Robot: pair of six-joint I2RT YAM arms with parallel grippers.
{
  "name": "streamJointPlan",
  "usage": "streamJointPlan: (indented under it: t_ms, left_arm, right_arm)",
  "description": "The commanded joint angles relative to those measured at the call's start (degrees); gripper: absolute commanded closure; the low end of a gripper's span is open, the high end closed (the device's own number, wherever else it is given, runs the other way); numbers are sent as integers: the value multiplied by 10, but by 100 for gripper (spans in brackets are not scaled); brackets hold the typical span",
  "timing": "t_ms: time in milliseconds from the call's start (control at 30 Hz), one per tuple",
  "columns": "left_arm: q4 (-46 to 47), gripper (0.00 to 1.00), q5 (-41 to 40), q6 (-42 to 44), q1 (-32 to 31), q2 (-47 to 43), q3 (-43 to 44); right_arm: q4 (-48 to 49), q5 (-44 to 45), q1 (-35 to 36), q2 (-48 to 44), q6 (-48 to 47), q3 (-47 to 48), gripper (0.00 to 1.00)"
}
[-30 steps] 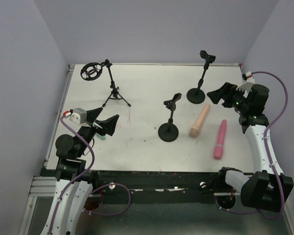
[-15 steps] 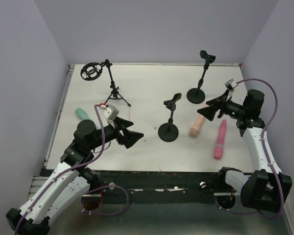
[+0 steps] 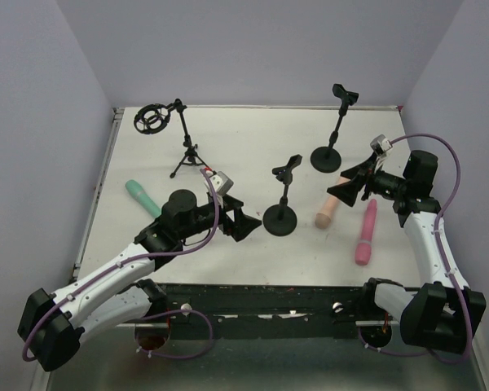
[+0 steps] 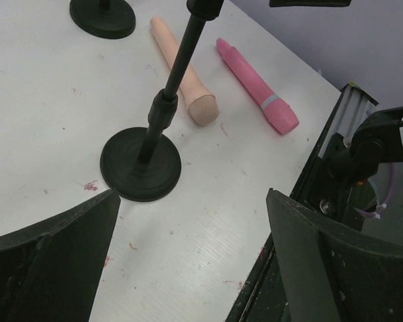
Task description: Attach the microphones to the stand
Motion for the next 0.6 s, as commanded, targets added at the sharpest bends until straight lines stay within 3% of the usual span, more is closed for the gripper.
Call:
streamJointPlan:
  t_ms: [0, 367, 567]
  left_arm:
    - [42, 2, -30, -13, -7, 0, -17]
    - [27, 2, -54, -46, -7, 7, -32]
    - [16, 1, -61, -47, -9, 6, -32]
  right_arm:
    - [-22, -1, 0, 4, -17, 10, 0]
    - [-24, 26, 1, 10, -23, 11, 0]
    - [-77, 116, -1, 18, -84, 35, 0]
